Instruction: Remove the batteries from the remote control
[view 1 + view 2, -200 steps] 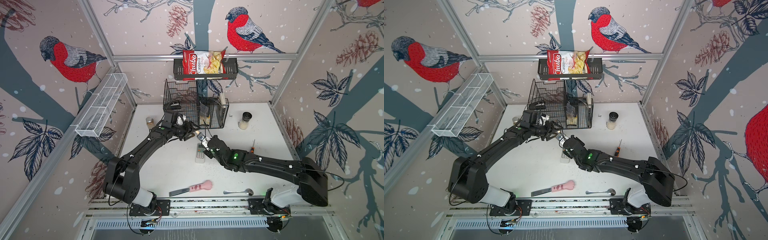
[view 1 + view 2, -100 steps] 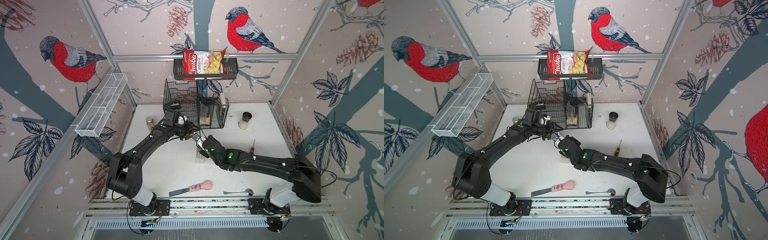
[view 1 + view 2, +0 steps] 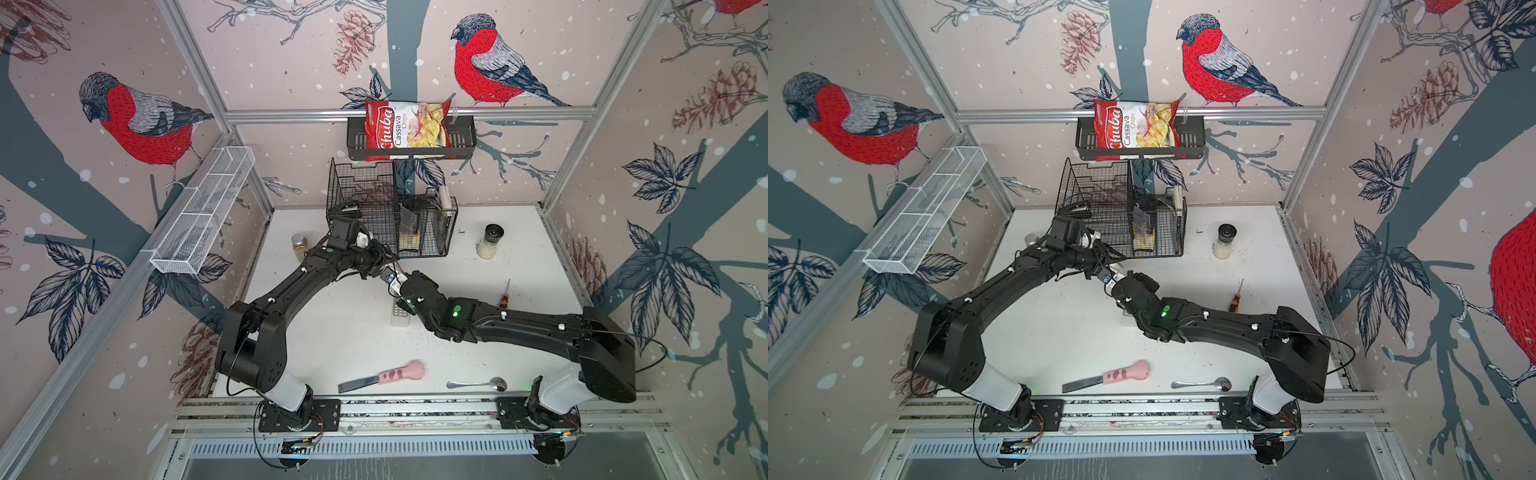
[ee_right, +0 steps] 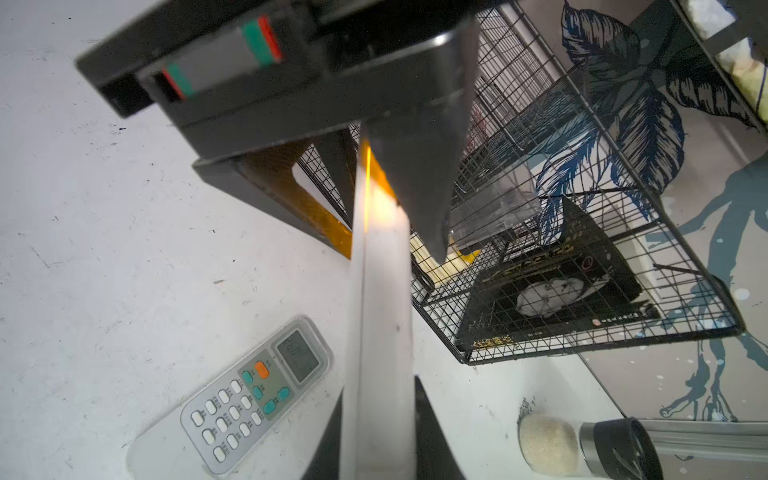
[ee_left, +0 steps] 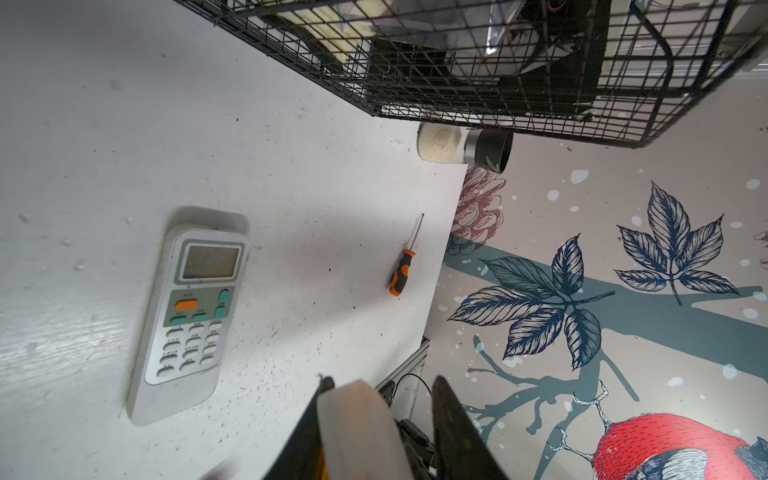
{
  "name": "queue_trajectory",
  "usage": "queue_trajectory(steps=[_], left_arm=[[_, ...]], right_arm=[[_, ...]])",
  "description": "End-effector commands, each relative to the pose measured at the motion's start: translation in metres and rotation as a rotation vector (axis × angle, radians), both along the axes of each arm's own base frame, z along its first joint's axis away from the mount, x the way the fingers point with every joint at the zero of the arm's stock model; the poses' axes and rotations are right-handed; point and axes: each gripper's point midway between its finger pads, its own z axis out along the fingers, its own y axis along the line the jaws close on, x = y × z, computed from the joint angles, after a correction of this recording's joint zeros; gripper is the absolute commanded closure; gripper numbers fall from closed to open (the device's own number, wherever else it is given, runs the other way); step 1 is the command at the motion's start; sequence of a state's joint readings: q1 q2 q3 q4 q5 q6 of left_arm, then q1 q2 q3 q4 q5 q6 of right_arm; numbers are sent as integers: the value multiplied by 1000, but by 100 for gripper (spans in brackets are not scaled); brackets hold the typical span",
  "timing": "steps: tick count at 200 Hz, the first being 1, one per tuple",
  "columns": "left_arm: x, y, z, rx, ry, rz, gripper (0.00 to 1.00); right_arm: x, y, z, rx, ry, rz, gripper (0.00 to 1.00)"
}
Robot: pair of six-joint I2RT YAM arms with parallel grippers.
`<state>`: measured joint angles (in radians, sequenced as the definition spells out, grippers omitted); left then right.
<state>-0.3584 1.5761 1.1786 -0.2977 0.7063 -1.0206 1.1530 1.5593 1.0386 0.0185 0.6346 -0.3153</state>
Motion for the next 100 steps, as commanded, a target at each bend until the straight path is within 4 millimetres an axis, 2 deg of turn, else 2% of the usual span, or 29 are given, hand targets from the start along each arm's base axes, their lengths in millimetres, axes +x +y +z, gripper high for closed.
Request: queue_trajectory(steps=[1,73,100], left_arm=[[2,-5,10,-23,-64,-48,77],[5,-8,13,-49,-67,-47,100],[6,-9,14,-62,-66,-44,100]], right_arm=[[1,11,16,80,-20,-1,82],[1,13,16,64,-56,-25,70],[1,13,14,53,-66,-36,67]])
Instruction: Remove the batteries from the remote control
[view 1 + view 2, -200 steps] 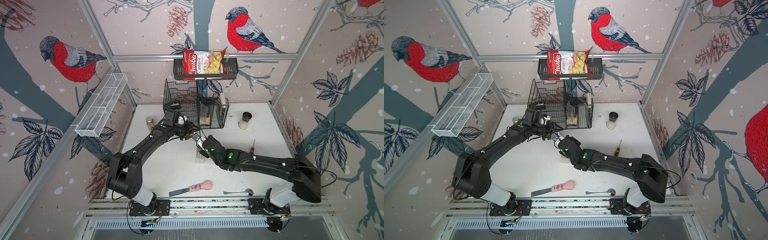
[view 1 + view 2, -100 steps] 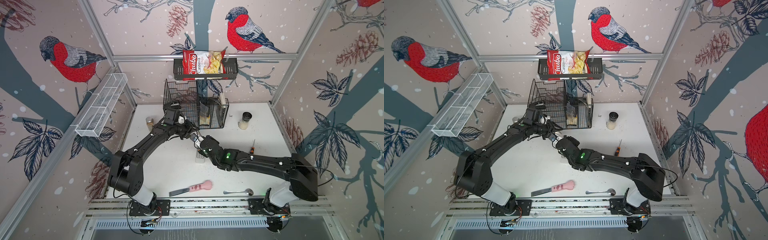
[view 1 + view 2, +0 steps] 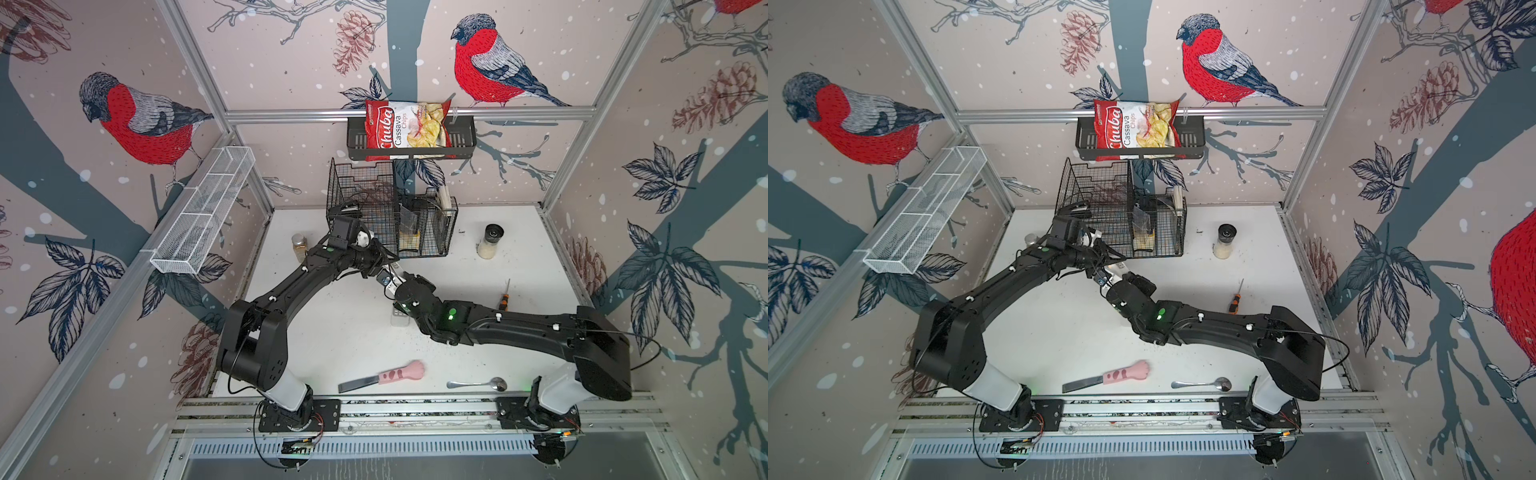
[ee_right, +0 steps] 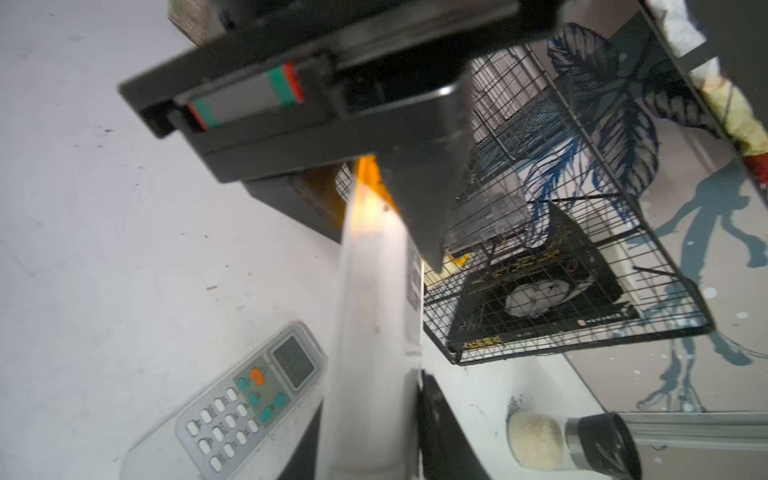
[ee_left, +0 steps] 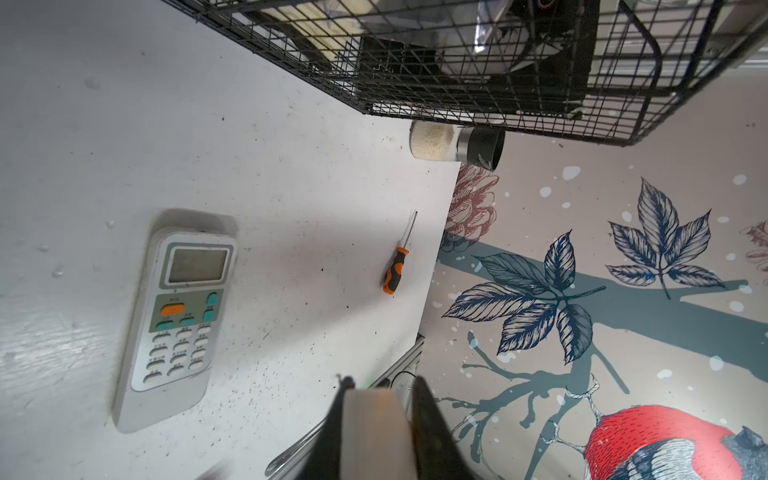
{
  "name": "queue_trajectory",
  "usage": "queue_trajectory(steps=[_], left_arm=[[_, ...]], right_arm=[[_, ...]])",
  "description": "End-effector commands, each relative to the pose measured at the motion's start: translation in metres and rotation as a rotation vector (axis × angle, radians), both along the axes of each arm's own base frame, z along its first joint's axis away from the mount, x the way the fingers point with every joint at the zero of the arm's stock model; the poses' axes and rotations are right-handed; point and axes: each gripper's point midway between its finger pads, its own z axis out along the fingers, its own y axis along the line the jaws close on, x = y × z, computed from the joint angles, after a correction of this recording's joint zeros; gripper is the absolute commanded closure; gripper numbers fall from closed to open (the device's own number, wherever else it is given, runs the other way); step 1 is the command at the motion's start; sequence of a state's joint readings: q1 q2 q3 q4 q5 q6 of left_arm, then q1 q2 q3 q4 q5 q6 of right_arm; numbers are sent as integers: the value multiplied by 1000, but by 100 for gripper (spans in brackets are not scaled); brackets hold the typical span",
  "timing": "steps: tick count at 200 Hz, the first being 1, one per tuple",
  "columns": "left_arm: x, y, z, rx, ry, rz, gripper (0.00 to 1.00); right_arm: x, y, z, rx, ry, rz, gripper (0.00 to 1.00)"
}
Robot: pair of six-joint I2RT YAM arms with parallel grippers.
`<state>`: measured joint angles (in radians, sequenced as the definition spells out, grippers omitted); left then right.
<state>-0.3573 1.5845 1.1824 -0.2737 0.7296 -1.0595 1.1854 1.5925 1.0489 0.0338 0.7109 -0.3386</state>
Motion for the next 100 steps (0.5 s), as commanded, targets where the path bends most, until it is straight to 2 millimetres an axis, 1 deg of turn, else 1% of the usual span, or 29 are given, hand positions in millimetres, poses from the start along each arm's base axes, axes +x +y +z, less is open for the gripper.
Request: queue_trajectory(steps=[1,20,40,75,100], left_arm=[[4,-6,10,-30,-86,-48,100],[5,-6,12,-40,-88,-46,100],[5,-6,11,-45,-91,-43,100],[6,-6,10,-77,-86,-34,100],[9,-6,11,-97,-92,-26,100]], right_arm=[[3,9,16,96,-23,-13,66],[3,9,16,99,-28,-19,62],[4,8,18,107,-34,-28,56],[4,6,21,125,-41,-42,30],[4,3,21,141,-38,-51,18]])
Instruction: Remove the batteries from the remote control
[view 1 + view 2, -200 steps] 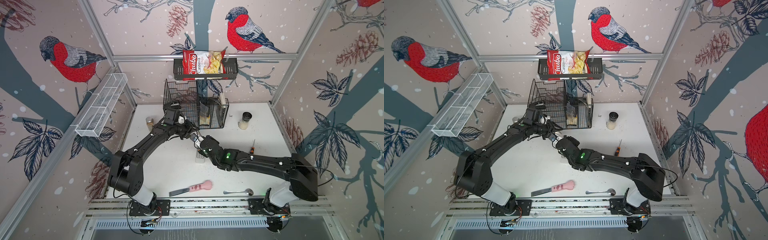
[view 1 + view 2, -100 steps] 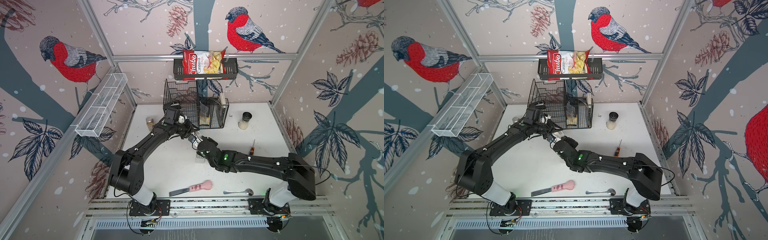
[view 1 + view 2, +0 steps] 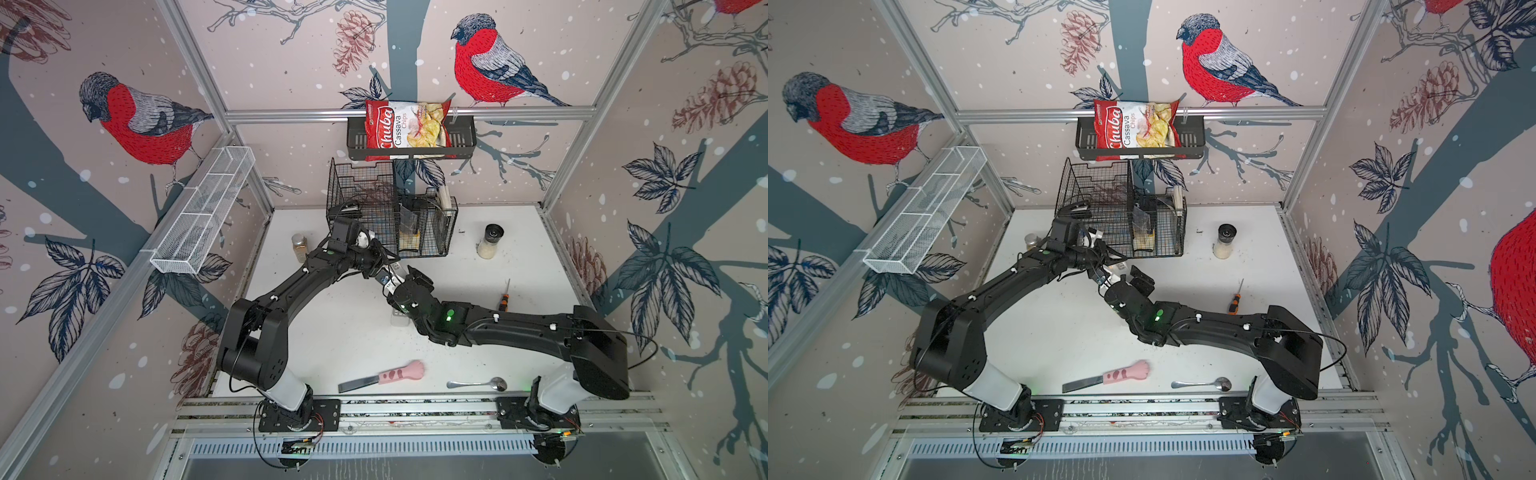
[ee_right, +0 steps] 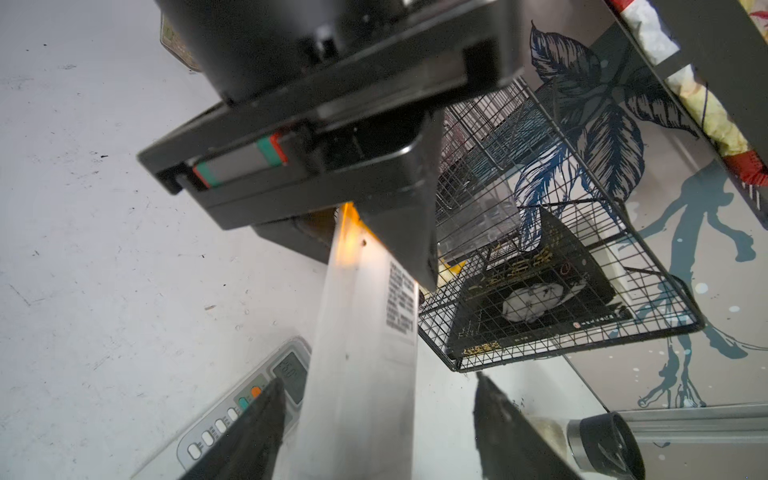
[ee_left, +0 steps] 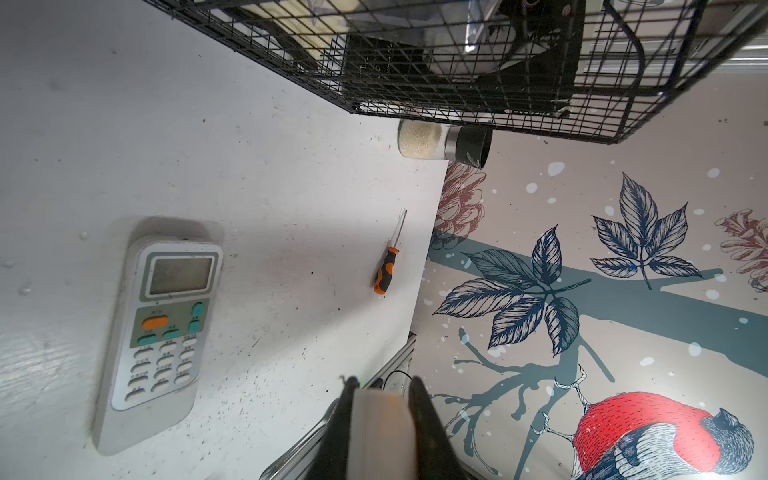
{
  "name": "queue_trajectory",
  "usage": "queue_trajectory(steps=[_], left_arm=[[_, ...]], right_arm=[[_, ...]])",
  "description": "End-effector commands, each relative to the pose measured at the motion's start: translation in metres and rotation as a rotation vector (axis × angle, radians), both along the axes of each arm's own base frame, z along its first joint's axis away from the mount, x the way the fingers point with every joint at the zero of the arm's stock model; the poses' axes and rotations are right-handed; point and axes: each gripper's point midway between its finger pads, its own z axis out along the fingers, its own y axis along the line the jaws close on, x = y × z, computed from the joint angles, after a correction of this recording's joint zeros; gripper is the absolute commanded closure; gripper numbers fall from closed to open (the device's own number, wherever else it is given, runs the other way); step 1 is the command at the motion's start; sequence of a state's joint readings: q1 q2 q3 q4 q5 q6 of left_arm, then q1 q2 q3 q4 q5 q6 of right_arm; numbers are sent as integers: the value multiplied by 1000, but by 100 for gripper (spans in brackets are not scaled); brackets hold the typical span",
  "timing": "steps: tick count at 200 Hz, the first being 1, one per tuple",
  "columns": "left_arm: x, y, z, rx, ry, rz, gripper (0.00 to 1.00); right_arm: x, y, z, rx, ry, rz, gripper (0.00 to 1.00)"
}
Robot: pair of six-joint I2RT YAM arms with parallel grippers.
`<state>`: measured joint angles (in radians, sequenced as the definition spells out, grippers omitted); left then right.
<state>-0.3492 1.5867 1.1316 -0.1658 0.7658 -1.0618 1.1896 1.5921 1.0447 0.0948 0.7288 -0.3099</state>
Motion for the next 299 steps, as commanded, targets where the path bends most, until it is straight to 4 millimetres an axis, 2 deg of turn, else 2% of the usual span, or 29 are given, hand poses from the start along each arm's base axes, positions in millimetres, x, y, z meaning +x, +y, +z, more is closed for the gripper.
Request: queue_trajectory(steps=[1,35,63,103,108,146,170,191,221,247,299], left_arm=[[7,-4,14,-56,-51,-9,100],[15,-2,17,-88,-67,9,100],[25,0,21,-127,-101,32,100],[37,0,28,-232,-174,79,100],[37,0,25,-245,-180,87,100],[35,6,29,-370,-264,161,100],[28,7,34,-458,-316,195,100],[20,4,38,-504,-362,209,100],[10,1,45,-540,-454,247,100],[2,1,48,-579,-508,267,100],[-3,5,46,-586,-555,294,100]], right_arm=[[1,-1,11,69,-17,-28,18],[-7,-8,14,110,9,-28,11],[-23,-18,18,189,76,-6,9],[-47,-39,35,362,185,31,6],[-50,-45,46,406,188,36,6],[-42,-78,82,675,265,12,7],[-31,-90,94,814,325,4,11],[-18,-94,90,882,395,-43,17],[-5,-87,70,963,533,-85,22],[4,-89,55,1024,632,-144,27],[1,-87,44,1137,754,-139,37]])
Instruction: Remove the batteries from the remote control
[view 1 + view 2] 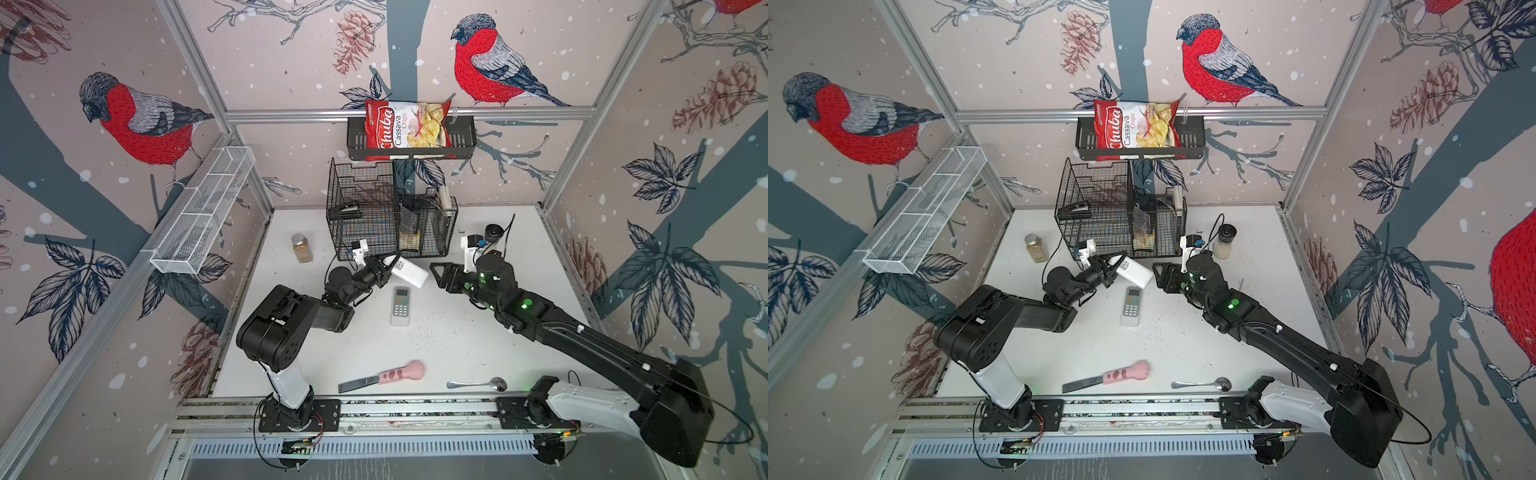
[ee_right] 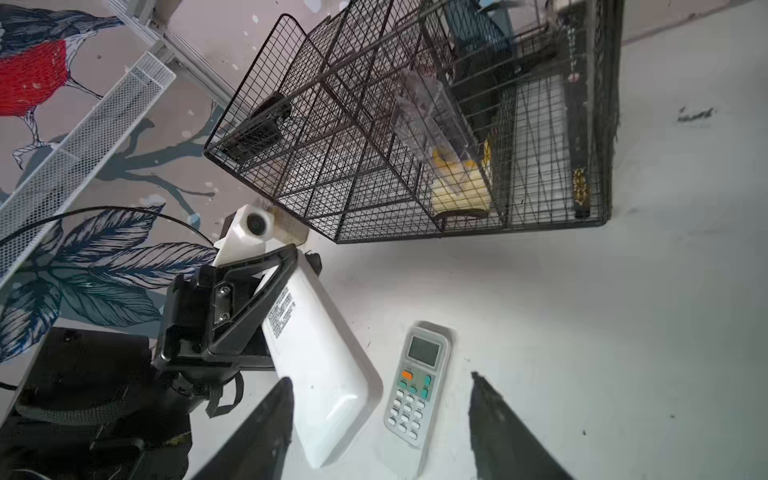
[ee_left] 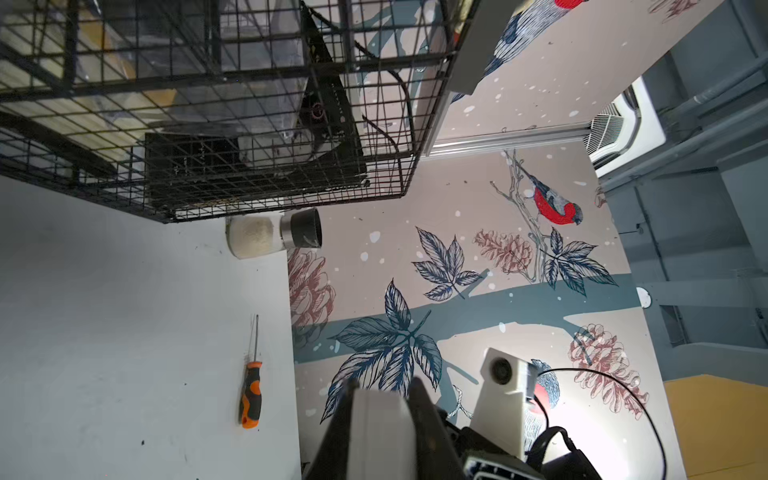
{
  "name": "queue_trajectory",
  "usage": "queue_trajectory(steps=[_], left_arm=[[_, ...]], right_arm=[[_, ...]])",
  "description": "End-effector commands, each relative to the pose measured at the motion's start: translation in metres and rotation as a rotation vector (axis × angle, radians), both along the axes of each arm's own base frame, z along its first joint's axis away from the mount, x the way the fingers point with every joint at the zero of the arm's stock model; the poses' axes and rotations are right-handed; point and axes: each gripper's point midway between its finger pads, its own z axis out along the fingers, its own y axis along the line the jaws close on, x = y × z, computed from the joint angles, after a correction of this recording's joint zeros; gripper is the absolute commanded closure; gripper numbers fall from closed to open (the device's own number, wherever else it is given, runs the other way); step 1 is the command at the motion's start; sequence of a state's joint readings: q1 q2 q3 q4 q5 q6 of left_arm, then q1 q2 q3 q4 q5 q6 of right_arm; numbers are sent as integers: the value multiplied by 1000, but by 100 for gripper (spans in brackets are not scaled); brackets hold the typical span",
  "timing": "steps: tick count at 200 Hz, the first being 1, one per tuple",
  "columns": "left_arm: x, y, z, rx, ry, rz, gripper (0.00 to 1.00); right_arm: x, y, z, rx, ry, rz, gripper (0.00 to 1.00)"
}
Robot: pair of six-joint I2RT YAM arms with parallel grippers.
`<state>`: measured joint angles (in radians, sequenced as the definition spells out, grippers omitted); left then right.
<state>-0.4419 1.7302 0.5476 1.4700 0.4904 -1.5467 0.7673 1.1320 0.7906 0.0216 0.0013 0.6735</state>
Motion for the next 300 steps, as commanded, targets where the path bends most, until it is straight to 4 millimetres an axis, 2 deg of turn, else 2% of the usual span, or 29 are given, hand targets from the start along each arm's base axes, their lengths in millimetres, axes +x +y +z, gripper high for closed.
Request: queue_trajectory(steps=[1,94,253,263,266,300], left_arm=[[-4,7,26,-53,-119,37,100],[-5,0,31,-6,-135,40,100],[-4,-6,31,-13,-135,31,100],[-4,-6,31,-14,-136,32,100],[-4,-6,31,-13,-135,32,100],[-4,-5,31,-15,-136,38,100]], right_arm=[[-6,12,12,126,38,38,38],[-10,32,2,176,92,95,42],[-6,48,6,224,104,125,53],[-7,48,5,223,107,126,53],[-5,50,-3,210,123,123,53],[-5,52,-8,206,136,120,53]])
